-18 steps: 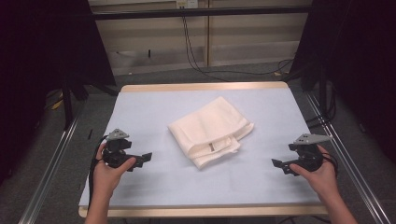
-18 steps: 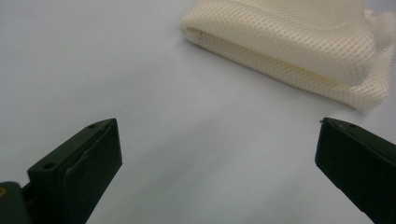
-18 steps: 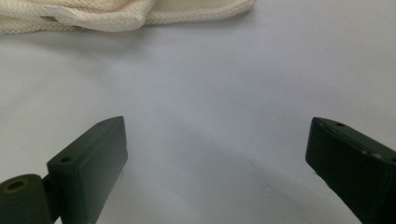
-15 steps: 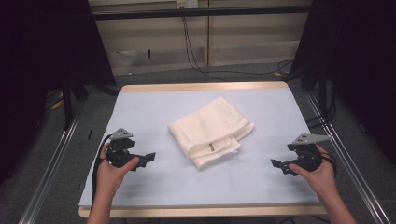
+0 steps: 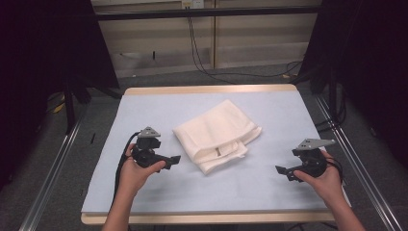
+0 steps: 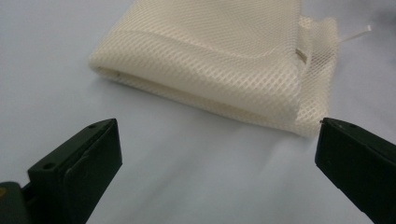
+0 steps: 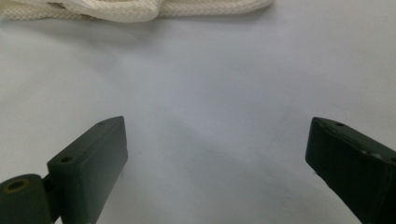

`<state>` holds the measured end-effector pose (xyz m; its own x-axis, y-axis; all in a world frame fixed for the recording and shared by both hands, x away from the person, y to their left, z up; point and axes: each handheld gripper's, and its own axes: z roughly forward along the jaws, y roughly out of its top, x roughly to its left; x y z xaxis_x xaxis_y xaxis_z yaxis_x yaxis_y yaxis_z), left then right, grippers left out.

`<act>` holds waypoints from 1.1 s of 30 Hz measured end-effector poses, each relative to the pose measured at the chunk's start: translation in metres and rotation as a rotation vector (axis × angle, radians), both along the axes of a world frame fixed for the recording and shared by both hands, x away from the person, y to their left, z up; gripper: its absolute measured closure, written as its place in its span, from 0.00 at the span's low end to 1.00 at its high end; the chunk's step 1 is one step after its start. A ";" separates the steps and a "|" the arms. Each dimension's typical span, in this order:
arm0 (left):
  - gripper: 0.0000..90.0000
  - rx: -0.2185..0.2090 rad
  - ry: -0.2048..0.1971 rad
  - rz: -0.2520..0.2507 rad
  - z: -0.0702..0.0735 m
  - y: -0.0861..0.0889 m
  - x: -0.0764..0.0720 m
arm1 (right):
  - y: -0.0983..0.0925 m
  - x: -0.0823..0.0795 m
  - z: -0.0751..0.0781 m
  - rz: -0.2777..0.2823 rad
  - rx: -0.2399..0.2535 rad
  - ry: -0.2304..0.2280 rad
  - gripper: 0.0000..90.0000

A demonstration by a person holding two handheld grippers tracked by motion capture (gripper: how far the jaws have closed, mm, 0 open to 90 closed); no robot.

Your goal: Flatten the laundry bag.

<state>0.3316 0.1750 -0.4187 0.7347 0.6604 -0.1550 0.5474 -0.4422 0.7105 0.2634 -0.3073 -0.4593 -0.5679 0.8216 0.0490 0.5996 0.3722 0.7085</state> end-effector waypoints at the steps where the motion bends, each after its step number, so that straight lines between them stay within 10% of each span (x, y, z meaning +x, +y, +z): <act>1: 0.01 0.007 -0.006 -0.009 0.001 -0.004 0.000 | 0.001 0.000 0.000 0.003 0.000 0.000 0.06; 13: 0.09 0.067 0.010 -0.050 -0.002 -0.037 0.009 | 0.013 0.002 -0.002 0.053 0.003 -0.008 0.09; 33: 0.49 0.088 0.014 -0.060 -0.008 -0.052 0.009 | 0.034 0.012 -0.001 0.090 0.036 -0.027 0.23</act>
